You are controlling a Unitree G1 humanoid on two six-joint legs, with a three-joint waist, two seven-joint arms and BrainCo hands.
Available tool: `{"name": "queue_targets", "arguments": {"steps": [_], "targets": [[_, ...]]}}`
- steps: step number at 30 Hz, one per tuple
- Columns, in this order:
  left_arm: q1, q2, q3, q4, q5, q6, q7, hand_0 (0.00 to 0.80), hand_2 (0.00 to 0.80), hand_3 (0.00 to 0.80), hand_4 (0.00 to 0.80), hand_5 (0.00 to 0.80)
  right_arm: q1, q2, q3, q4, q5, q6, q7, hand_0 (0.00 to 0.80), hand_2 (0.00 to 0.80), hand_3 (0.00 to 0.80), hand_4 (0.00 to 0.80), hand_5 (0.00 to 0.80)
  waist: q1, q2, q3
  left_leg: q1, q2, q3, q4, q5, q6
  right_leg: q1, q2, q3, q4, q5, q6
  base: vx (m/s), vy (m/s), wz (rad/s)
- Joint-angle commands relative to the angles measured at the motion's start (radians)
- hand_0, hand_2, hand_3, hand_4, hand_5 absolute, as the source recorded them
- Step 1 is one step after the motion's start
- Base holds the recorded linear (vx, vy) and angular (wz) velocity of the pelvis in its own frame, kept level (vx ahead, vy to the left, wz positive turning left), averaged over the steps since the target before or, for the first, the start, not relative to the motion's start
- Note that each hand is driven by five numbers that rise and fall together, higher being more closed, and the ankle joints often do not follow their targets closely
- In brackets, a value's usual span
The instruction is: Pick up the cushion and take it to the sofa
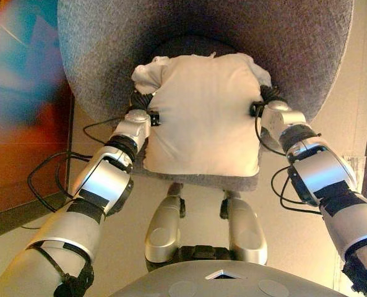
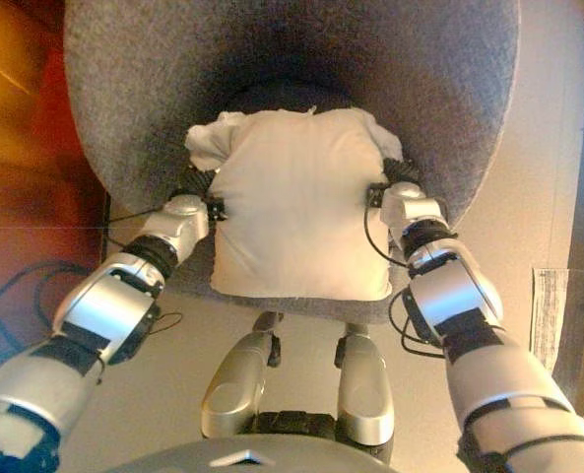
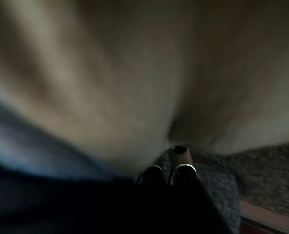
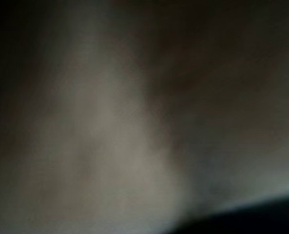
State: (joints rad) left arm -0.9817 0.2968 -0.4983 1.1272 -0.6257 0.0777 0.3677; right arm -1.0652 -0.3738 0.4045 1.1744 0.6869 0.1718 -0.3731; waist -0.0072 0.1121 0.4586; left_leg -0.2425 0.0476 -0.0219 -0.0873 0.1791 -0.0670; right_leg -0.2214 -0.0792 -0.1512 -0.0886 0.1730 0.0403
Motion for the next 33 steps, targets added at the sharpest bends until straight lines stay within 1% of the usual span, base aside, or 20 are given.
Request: {"name": "queue_targets", "arguments": {"steps": [1,4,8,10,11,13,14,15,16,19,22,25,29,33], "targets": [[-0.072,0.003,-0.039,-0.109,0.001,-0.135,-0.001,0.0,0.0,0.0,0.0,0.0,-0.11,-0.062,0.018,-0.144,-0.072,-0.156,-0.013,0.0,0.0,0.0,0.0,0.0,0.023,-0.054,-0.032,0.017,-0.047,0.045,0.043,-0.131,-0.016,-0.033,-0.098,0.007,0.088,-0.113,0.085,-0.004,-0.037,0.02],[-0.005,0.048,-0.017,-0.217,0.009,-0.17,0.019,0.0,0.0,0.0,0.0,0.0,-0.072,-0.116,0.003,-0.252,-0.115,-0.182,-0.047,0.0,0.0,0.0,0.0,0.0,0.031,-0.054,-0.032,0.012,-0.05,0.043,0.052,-0.141,-0.012,-0.04,-0.101,-0.001,0.098,-0.119,0.087,-0.008,-0.031,0.02],[0.069,0.117,0.024,-0.309,0.019,-0.211,0.016,0.0,0.0,0.0,0.0,0.0,-0.055,-0.188,-0.025,-0.343,-0.141,-0.227,-0.059,0.0,0.0,0.0,0.0,0.0,0.042,-0.053,-0.032,0.004,-0.052,0.043,0.055,-0.151,-0.01,-0.05,-0.103,-0.011,0.102,-0.124,0.09,-0.009,-0.002,0.03],[0.138,0.169,0.063,-0.379,0.026,-0.231,0.005,0.0,0.0,0.0,0.0,0.0,-0.013,-0.25,-0.066,-0.426,-0.183,-0.245,-0.052,0.0,0.0,0.0,0.0,0.0,0.046,-0.052,-0.031,0.0,-0.055,0.042,0.057,-0.154,-0.007,-0.057,-0.104,-0.014,0.104,-0.124,0.093,-0.006,0.002,0.02],[0.156,0.18,0.073,-0.392,0.02,-0.237,-0.001,0.0,0.0,0.0,0.0,0.0,0.002,-0.263,-0.077,-0.448,-0.191,-0.249,-0.051,0.0,0.0,0.0,0.0,0.0,0.047,-0.052,-0.032,-0.001,-0.055,0.042,0.058,-0.155,-0.006,-0.058,-0.105,-0.015,0.105,-0.124,0.093,0.0,0.0,0.0],[0.231,0.21,0.124,-0.443,0.015,-0.257,-0.011,0.0,0.0,0.0,0.0,0.0,0.058,-0.305,-0.128,-0.515,-0.237,-0.271,-0.057,0.0,0.0,0.0,0.0,0.0,0.049,-0.051,-0.031,0.0,-0.056,0.042,0.061,-0.16,-0.003,-0.058,-0.104,-0.018,0.107,-0.127,0.092,0.0,0.0,0.0],[0.248,0.214,0.133,-0.454,0.016,-0.261,-0.011,0.0,0.0,0.0,0.0,0.0,0.072,-0.311,-0.138,-0.528,-0.244,-0.275,-0.059,0.0,0.0,0.0,0.0,0.0,0.05,-0.051,-0.033,0.001,-0.056,0.042,0.061,-0.161,-0.003,-0.058,-0.104,-0.017,0.108,-0.128,0.092,0.0,0.0,0.0],[0.292,0.23,0.169,-0.485,0.013,-0.266,-0.014,0.0,0.0,0.0,0.0,0.0,0.106,-0.336,-0.173,-0.564,-0.253,-0.285,-0.058,0.0,0.0,0.0,0.0,0.0,0.05,-0.05,-0.033,0.002,-0.056,0.043,0.063,-0.165,-0.001,-0.057,-0.105,-0.019,0.109,-0.131,0.092,0.0,0.0,0.0],[0.312,0.239,0.186,-0.502,0.008,-0.264,-0.017,0.0,0.0,0.0,0.0,0.0,0.126,-0.347,-0.191,-0.581,-0.262,-0.287,-0.057,0.0,0.0,0.0,0.0,0.0,0.05,-0.05,-0.035,0.003,-0.056,0.044,0.064,-0.167,-0.001,-0.055,-0.105,-0.02,0.11,-0.133,0.092,0.015,0.025,0.04],[0.358,0.254,0.219,-0.544,0.004,-0.251,-0.032,0.0,0.0,0.0,0.0,0.0,0.166,-0.377,-0.229,-0.616,-0.283,-0.286,-0.056,0.0,0.0,0.0,0.0,0.0,0.053,-0.048,-0.035,0.0,-0.057,0.043,0.07,-0.17,0.0,-0.058,-0.108,-0.025,0.115,-0.135,0.093,0.002,0.005,0.01],[0.381,0.268,0.23,-0.562,-0.008,-0.251,-0.061,0.0,0.0,0.0,0.0,0.0,0.176,-0.395,-0.246,-0.622,-0.289,-0.295,-0.043,0.0,0.0,0.0,0.0,0.0,0.055,-0.047,-0.033,-0.009,-0.058,0.044,0.078,-0.172,0.001,-0.067,-0.112,-0.028,0.122,-0.136,0.095,-0.036,0.012,0.03],[0.393,0.277,0.236,-0.578,-0.009,-0.261,-0.062,0.0,0.0,0.0,0.0,0.0,0.188,-0.41,-0.254,-0.627,-0.293,-0.294,-0.039,0.0,0.0,0.0,0.0,0.0,0.054,-0.047,-0.032,-0.014,-0.057,0.048,0.079,-0.172,0.002,-0.075,-0.113,-0.027,0.126,-0.136,0.096,-0.004,0.007,0.01],[0.415,0.289,0.264,-0.602,-0.016,-0.284,-0.032,0.0,0.0,0.0,0.0,0.0,0.24,-0.42,-0.287,-0.648,-0.302,-0.314,-0.046,0.0,0.0,0.0,0.0,0.0,0.05,-0.051,-0.028,-0.017,-0.054,0.054,0.08,-0.173,0.004,-0.081,-0.112,-0.027,0.127,-0.136,0.096,0.0,0.0,0.0],[0.5,0.295,0.341,-0.629,-0.003,-0.295,0.017,0.0,0.0,0.0,0.0,0.0,0.385,-0.399,-0.378,-0.705,-0.336,-0.346,-0.071,0.0,0.0,0.0,0.0,0.0,0.048,-0.058,-0.031,-0.012,-0.054,0.052,0.083,-0.182,0.006,-0.075,-0.108,-0.029,0.131,-0.143,0.096,0.001,-0.02,0.05]]}}
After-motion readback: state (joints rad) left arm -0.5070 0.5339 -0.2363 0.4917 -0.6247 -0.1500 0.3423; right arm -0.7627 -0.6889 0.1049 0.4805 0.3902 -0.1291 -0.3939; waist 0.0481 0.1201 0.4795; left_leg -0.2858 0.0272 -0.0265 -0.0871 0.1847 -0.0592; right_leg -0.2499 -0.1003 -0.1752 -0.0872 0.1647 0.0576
